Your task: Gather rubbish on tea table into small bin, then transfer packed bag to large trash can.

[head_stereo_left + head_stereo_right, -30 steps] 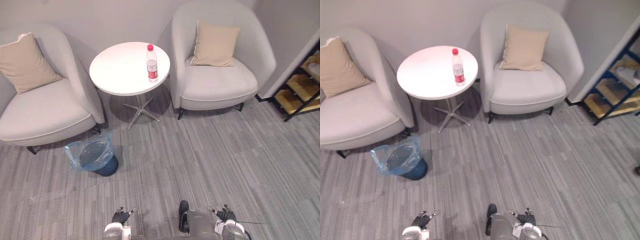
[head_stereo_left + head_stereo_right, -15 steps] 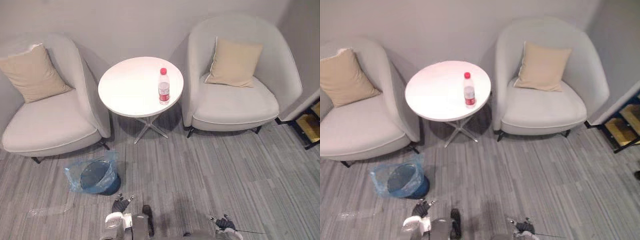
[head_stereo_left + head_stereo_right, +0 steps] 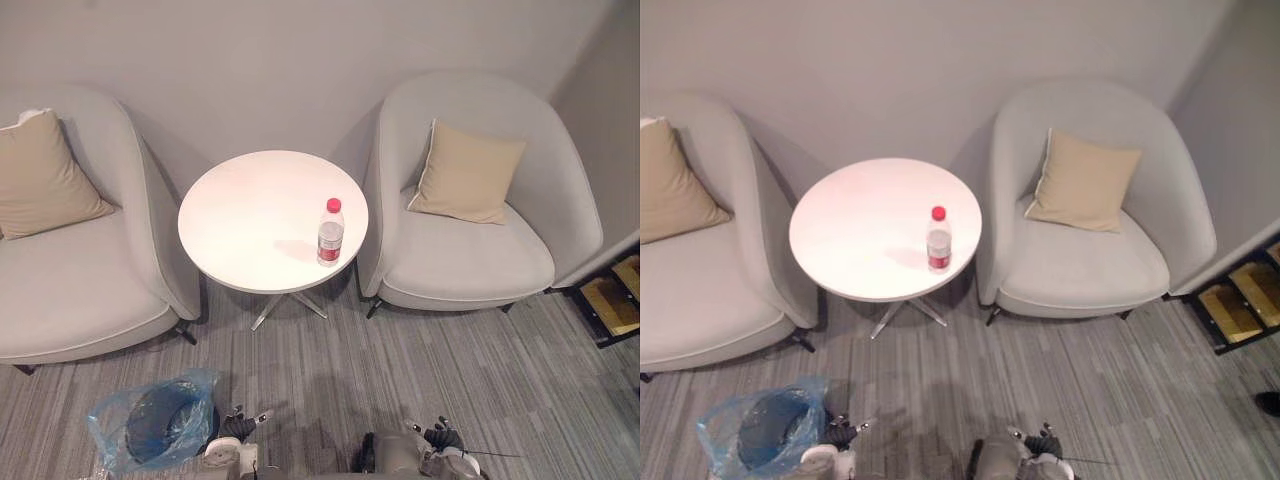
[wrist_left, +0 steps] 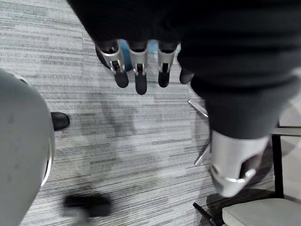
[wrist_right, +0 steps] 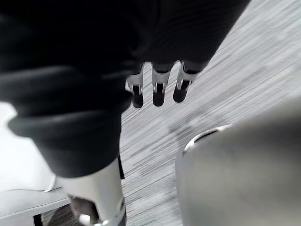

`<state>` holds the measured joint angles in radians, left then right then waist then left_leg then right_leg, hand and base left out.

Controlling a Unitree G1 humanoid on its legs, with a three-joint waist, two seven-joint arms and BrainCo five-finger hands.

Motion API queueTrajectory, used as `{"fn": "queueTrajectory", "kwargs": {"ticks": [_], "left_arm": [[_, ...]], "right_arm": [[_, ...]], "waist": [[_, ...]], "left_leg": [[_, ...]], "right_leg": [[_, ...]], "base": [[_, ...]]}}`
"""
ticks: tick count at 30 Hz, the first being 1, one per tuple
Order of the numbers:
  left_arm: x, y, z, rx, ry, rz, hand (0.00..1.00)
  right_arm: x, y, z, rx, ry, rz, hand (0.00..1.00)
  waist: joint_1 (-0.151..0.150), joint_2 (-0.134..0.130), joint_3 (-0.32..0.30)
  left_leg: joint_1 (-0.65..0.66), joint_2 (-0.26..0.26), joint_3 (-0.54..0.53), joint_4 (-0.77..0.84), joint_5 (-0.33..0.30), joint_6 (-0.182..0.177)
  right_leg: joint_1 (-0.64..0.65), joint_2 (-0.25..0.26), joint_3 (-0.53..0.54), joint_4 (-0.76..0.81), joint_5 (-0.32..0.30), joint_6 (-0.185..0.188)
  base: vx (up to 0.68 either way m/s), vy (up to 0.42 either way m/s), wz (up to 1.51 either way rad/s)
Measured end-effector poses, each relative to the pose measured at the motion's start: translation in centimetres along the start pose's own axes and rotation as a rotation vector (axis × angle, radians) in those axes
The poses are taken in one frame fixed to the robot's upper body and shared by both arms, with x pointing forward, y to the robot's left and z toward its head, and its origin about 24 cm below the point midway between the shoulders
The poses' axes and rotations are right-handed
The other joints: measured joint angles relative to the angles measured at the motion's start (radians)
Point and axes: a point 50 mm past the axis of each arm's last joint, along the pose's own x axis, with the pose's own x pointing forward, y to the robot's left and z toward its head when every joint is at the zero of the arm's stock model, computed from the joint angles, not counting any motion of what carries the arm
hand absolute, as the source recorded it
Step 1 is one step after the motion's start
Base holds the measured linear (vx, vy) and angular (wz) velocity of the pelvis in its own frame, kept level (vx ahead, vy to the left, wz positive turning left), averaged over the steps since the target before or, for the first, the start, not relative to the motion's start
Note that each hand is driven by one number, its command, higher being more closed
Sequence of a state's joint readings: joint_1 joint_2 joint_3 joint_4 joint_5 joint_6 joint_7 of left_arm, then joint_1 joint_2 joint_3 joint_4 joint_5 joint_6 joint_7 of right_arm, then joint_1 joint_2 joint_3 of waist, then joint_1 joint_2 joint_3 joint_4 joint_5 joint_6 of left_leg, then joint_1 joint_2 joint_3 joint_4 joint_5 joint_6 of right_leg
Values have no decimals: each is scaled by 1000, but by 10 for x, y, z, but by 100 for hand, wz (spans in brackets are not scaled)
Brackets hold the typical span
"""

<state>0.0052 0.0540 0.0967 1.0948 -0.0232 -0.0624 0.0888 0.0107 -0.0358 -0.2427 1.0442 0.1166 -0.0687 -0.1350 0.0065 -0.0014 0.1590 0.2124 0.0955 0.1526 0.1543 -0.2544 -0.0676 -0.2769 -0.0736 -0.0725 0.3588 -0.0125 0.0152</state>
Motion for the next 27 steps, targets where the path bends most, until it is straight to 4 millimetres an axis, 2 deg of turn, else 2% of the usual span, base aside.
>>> {"fn": "queueTrajectory", "kwargs": {"ticks": [2, 4, 6, 7, 8, 10, 12, 13, 14, 16, 20, 27], "left_arm": [[-2, -13, -5, -33, 14, -28, 0], [-2, -19, -4, -65, 18, -35, 0], [0, -23, 7, -84, -13, -43, 0], [0, -24, 10, -93, -23, -42, 0], [0, -23, 12, -99, -36, -40, 0], [0, -25, 14, -102, -44, -44, 0], [0, -27, 18, -104, -57, -48, 0], [0, -27, 18, -102, -58, -49, 0], [-1, -29, 15, -93, -48, -56, 0], [0, -24, 13, -58, -41, -52, 0], [1, -12, 9, 6, -22, -35, 0], [1, -3, -1, 117, 9, -29, 0]], "right_arm": [[1, -8, 3, -3, -6, -19, 0], [2, -10, 4, 2, -10, -25, 0], [0, -9, -1, -3, 2, -24, 0], [0, -8, -3, -8, 8, -21, 0], [-2, -7, -6, -17, 13, -17, 0], [-2, -8, -8, -10, 17, -21, 0], [-3, -7, -9, -4, 20, -28, 0], [-3, -8, -9, -5, 21, -31, 0], [-2, -11, -9, -9, 18, -41, 0], [-3, -10, -10, -13, 27, -37, 0], [-4, -6, -16, -19, 42, -31, 0], [-3, -2, -11, -169, 15, -6, 0]], "waist": [[5, 47, -13], [-12, 60, -12], [-5, 48, -3], [0, 34, 6], [7, 25, 3], [4, 24, 1], [4, 13, 3], [6, 14, 3], [6, 32, -7], [7, 16, -17], [4, -11, -30], [6, -2, -35]], "left_leg": [[-7, 31, -31, 9, 11, -14], [-22, 53, -48, 55, 30, -39], [-93, 85, -51, 254, 45, -63], [-130, 99, -50, 343, 60, -75], [-172, 129, -26, 440, 65, -60], [-208, 158, 60, 459, 32, -37], [-252, 135, 124, 369, -9, -28], [-252, 113, 126, 280, 3, -29], [-247, 87, 113, 138, 87, -36], [-207, 46, 110, 72, 103, -32], [-178, 1, 91, 14, 112, -18], [-155, -12, 52, -16, 117, -10]], "right_leg": [[4, 24, -21, 2, -46, -17], [40, 24, -62, -6, -72, -27], [117, 24, -100, -40, -101, -33], [144, 21, -115, -49, -112, -37], [168, 18, -128, -58, -127, -43], [199, 10, -148, -79, -138, -41], [210, -19, -160, -93, -128, -21], [212, -27, -163, -93, -126, -11], [212, -24, -164, -92, -129, 5], [229, -33, -133, -115, -122, 34], [275, -53, -127, -188, -106, 49], [330, -46, -115, -253, -103, 47]], "base": [[285, -203, 8], [259, -210, 55], [157, -184, 74], [72, -105, 53], [85, -86, 42], [118, -25, 36], [103, 59, 22], [91, 132, 7], [104, 150, -1], [158, 148, 2], [135, 126, 15], [97, 3, 12]]}}
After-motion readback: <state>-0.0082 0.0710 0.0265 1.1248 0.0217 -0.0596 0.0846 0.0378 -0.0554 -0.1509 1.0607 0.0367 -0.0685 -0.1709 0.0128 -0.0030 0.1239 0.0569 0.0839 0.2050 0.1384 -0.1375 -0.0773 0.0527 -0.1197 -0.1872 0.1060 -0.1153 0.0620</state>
